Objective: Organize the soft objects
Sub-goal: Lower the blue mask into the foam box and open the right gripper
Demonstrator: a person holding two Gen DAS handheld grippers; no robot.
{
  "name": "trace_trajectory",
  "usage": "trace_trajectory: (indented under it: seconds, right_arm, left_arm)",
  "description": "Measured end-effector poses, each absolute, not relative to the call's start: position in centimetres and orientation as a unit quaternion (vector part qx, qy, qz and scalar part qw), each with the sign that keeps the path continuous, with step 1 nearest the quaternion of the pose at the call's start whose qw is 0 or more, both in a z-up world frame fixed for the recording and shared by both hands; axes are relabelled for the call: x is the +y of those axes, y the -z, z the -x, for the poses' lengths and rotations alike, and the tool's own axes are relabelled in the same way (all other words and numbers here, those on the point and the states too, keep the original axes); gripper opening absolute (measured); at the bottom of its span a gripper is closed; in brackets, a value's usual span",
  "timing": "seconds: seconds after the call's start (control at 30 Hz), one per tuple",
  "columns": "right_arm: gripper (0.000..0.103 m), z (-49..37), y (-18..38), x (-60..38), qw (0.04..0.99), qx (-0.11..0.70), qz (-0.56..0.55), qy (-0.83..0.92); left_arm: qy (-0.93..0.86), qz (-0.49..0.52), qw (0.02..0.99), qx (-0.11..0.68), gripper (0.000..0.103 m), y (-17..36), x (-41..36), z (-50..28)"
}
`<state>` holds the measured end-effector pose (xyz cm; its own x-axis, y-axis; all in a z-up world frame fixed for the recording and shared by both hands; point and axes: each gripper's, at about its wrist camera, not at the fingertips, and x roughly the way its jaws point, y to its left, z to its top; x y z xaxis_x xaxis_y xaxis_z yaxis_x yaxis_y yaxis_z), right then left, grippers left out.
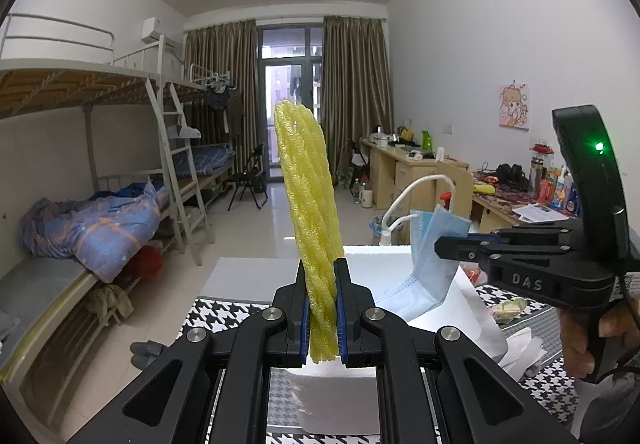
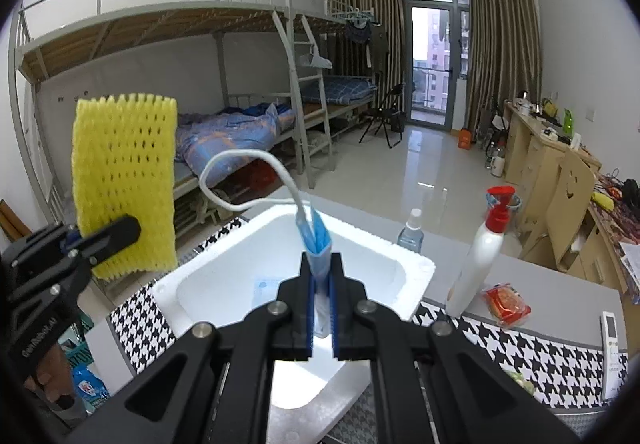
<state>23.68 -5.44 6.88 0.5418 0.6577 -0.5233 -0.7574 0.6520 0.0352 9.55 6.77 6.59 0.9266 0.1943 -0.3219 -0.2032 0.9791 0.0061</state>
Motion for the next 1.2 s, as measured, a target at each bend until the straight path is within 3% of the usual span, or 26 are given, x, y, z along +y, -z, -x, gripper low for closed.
trace_trajectory:
  seconds: [0.2,0.3,0.33,0.37,0.43,0.63,0.77,1.2]
  right_arm:
    - [0.009,-24.1,-6.1,-4.3,0.867,0.268,0.123,-0.402]
    - [0.016,-24.3,-5.5,-3.9,0.867,0.275,0.136,-0.393]
    - [0.026,-24.3,-5.4,-3.8,0.866,0.278,0.139,-0.392]
    - [0.043,-24.3,-5.3,-3.7,0.866,0.279,0.143,-0.39]
    - [0.069,-24.0,-5.2,-3.8,0.87,0.271,0.147,-0.385]
    - [0.072,-23.5,-5.2,-4.1,0.868,0.268,0.149,-0.39]
    - [0.081,-23.2,-4.8,-4.4,0.866,0.268,0.16,-0.39]
    - [0.082,-23.4,-4.6,-5.6,0.866,0.276,0.181,-0.375]
  left_arm:
    - [-0.102,0.017,0.982,0.159,0.011,-6.8,6.9,-9.4]
    - [-0.102,0.02,0.982,0.158,0.011,-6.8,7.1,-9.4]
    - [-0.102,0.021,0.982,0.157,0.011,-6.9,7.2,-9.4]
    - [-0.101,0.021,0.982,0.157,0.011,-6.9,7.2,-9.4]
    - [-0.101,0.02,0.982,0.158,0.011,-6.9,7.1,-9.5]
    - [-0.098,0.02,0.982,0.163,0.011,-6.7,7.1,-9.8]
    - [-0.099,0.023,0.981,0.165,0.011,-6.6,7.6,-10.0]
    - [-0.067,0.015,0.984,0.165,0.011,-6.8,7.1,-10.1]
